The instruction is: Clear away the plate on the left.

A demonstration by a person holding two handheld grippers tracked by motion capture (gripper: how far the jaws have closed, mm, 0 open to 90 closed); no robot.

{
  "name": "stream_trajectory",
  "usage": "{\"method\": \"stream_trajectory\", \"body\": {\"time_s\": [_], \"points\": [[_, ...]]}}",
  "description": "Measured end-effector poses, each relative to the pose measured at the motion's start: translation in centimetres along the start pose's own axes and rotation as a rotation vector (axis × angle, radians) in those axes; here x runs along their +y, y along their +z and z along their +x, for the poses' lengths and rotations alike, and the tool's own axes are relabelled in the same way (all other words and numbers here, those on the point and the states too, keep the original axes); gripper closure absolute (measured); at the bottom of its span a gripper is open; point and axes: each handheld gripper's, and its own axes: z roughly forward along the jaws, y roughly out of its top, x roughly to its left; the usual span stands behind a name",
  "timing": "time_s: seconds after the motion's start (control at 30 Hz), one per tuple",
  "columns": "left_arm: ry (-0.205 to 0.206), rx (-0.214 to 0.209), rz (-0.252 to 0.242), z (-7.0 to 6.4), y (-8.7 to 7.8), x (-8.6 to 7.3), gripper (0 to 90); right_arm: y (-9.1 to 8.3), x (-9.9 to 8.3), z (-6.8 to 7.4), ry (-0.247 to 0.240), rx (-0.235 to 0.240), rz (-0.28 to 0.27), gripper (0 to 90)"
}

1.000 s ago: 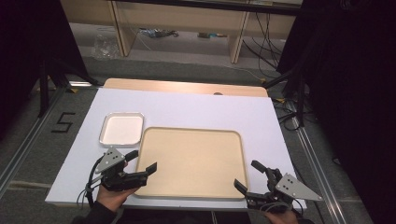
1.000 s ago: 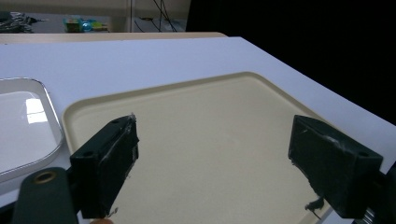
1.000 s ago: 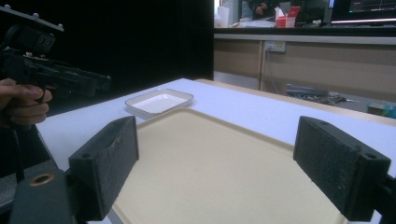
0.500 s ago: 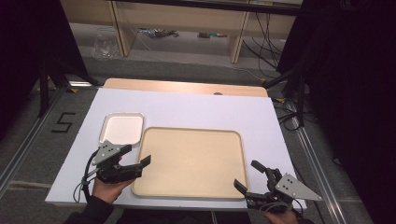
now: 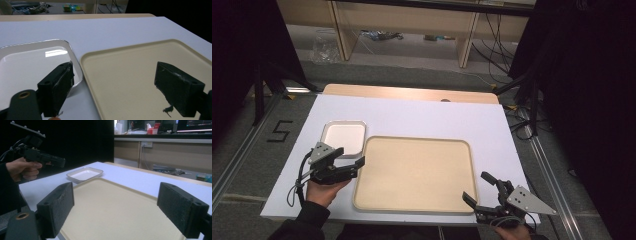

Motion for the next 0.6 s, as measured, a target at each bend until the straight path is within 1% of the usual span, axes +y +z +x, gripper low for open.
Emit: {"method": "stream_trajectory", "body": {"time_s": [0.03,0.1,0.13,0.2,0.23,0.27,0.33,0.4,0.43,0.47,0.57,0.6], "points": [[0.0,0.0,0.0,0.0,0.0,0.0,15.7,0.0,0.0,0.0,0.0,0.0,0.0,15.0],[-0.01,0.014,0.01,0.6,0.2,0.1,15.7,-0.1,0.0,0.1,0.013,0.005,0.001,15.0],[-0.026,0.03,0.019,1.3,0.5,0.2,15.6,-0.1,0.0,-0.1,-0.011,-0.01,-0.004,15.0],[-0.034,0.048,0.026,1.9,0.8,0.3,15.6,-0.1,0.0,-0.1,-0.009,-0.01,-0.004,15.0],[-0.034,0.048,0.026,1.9,0.8,0.3,15.6,-0.1,0.0,-0.1,-0.01,-0.01,-0.004,15.0],[-0.049,0.065,0.032,2.5,0.9,0.4,15.6,-0.1,0.0,-0.1,-0.009,-0.01,-0.004,15.0],[-0.058,0.08,0.035,3.1,1.1,0.5,15.6,-0.1,0.0,-0.1,-0.01,-0.01,-0.005,15.0],[-0.061,0.098,0.048,3.6,1.2,0.6,15.6,-0.1,0.0,-0.1,-0.01,-0.008,-0.004,15.0],[-0.061,0.098,0.048,3.6,1.2,0.6,15.6,-0.1,0.0,-0.1,-0.01,-0.006,-0.01,15.0],[-0.061,0.107,0.057,4.0,1.3,0.7,15.7,-0.1,0.0,-0.1,-0.011,-0.009,-0.005,15.0],[-0.066,0.126,0.068,4.7,1.6,0.8,15.7,-0.1,0.0,-0.1,-0.01,-0.01,-0.005,15.0],[-0.07,0.133,0.069,4.9,1.6,0.8,15.6,-0.1,0.0,-0.1,-0.009,-0.009,-0.013,15.0]]}}
